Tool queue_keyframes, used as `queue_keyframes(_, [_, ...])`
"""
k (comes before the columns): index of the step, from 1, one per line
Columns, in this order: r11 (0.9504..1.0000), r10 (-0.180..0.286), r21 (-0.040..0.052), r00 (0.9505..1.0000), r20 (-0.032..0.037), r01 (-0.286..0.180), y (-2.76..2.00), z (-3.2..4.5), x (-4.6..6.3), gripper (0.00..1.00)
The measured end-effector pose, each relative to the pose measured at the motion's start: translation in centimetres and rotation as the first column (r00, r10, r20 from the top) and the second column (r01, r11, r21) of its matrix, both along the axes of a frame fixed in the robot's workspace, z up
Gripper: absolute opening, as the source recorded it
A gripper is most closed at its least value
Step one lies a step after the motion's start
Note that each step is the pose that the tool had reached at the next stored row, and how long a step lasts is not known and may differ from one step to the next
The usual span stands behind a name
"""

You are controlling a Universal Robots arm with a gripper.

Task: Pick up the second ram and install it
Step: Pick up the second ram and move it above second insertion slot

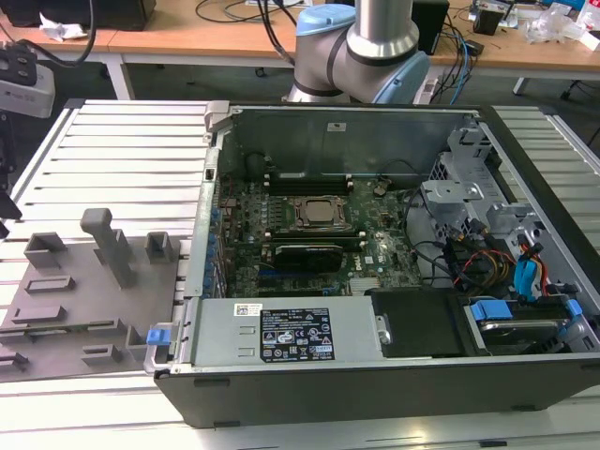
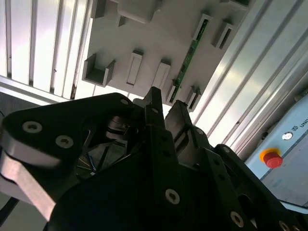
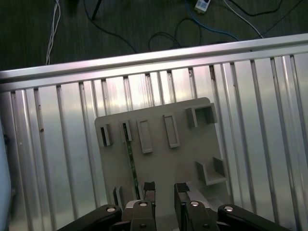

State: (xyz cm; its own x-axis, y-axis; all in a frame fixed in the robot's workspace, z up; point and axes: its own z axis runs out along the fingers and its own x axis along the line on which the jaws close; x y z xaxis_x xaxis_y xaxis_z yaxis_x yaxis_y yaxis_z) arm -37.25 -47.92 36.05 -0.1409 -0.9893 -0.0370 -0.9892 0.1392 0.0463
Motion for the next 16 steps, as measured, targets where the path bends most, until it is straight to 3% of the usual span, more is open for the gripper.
queue_keyframes(16, [1.0000,0.000,0.0000,1.0000,0.0001,0.000,0.00,-1.00,0.00,0.30])
